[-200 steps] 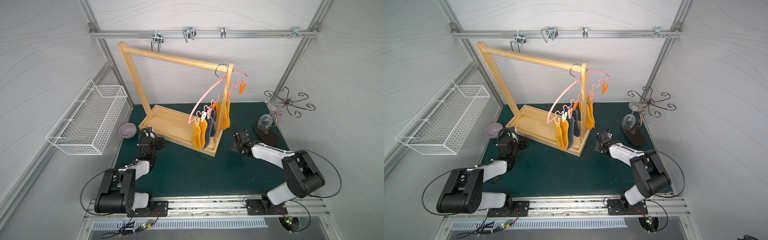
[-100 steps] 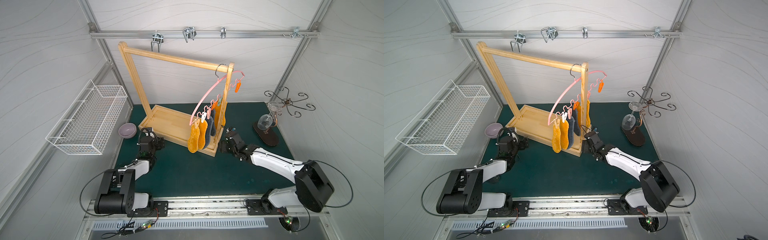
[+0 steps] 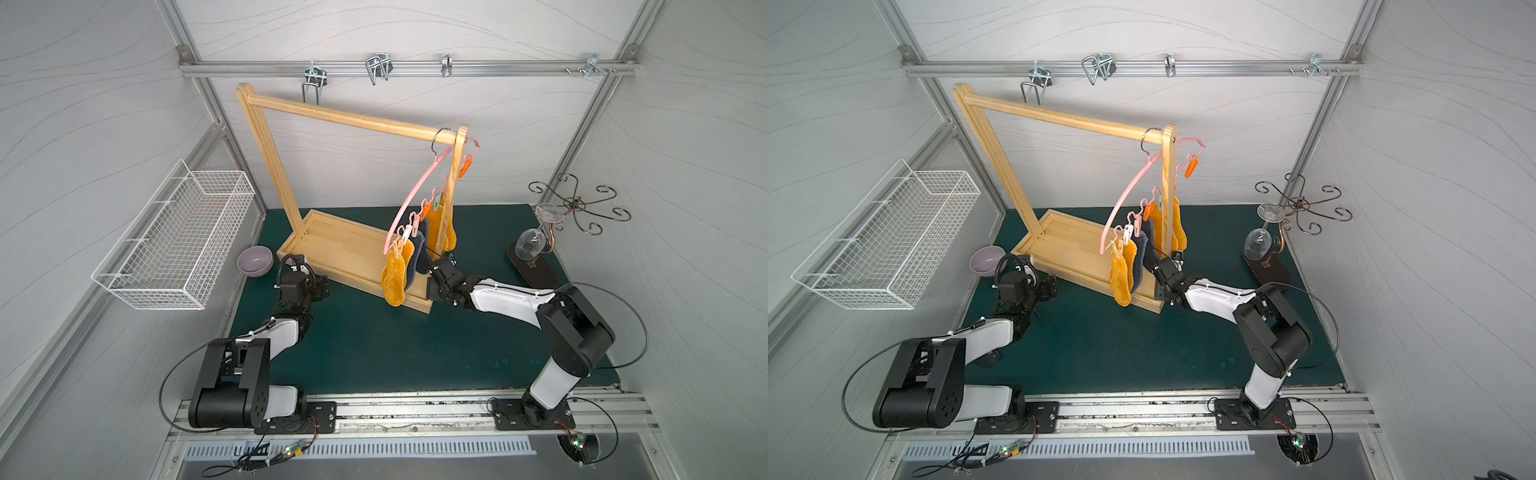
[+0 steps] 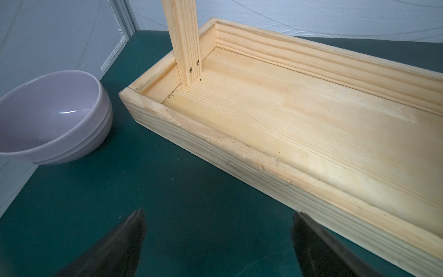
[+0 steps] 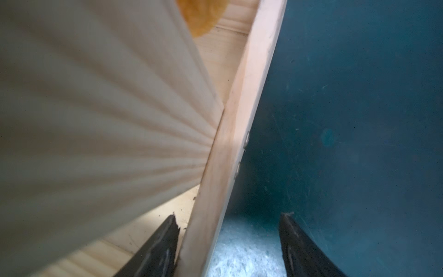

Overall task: Take the shoe insoles off the hanger
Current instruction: Move the clothesline to the center of the board.

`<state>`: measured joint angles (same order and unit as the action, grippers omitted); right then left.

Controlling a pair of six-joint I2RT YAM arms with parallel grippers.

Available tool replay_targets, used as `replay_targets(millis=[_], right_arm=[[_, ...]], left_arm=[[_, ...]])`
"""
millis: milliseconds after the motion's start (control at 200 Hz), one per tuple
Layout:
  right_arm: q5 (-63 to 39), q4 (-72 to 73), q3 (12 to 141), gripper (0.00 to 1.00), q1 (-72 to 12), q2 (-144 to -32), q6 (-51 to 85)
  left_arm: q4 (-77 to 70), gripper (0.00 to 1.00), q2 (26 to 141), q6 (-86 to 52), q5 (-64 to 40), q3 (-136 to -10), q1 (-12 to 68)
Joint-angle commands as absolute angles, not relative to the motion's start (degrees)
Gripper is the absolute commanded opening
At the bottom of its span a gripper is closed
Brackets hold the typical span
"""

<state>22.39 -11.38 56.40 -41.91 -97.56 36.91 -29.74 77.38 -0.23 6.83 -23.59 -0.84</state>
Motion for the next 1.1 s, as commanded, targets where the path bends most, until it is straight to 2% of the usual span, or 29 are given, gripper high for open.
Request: replay_targets(millis=[0,370,575,880,1095], right_arm=[[25.8,-17.18,56.69,0.66,-40.13,-99.3,38.0],[25.59,-18.24,52.56,0.65,-33.81,-95.42,35.56],[18.7,-17.32,53.92,0.65,-35.75,-92.11,36.5],[20.05,-18.2,58.59,0.65,-40.48,-95.03,38.66],[20.56,-18.93,59.06,0.63,-39.6,-99.67,40.46]], left_arm=[[-30.87,1.0,76.59,-0.09,6.32,-26.28,-1.41],[-28.81,1.0,76.38,-0.34,5.63,-27.07,-1.76],[-28.6,1.0,76.46,-0.52,5.37,-27.16,-1.83],[-28.23,1.0,76.57,-0.61,5.1,-27.33,-1.93],[-28.0,1.0,76.77,-0.62,4.86,-27.59,-2.02]])
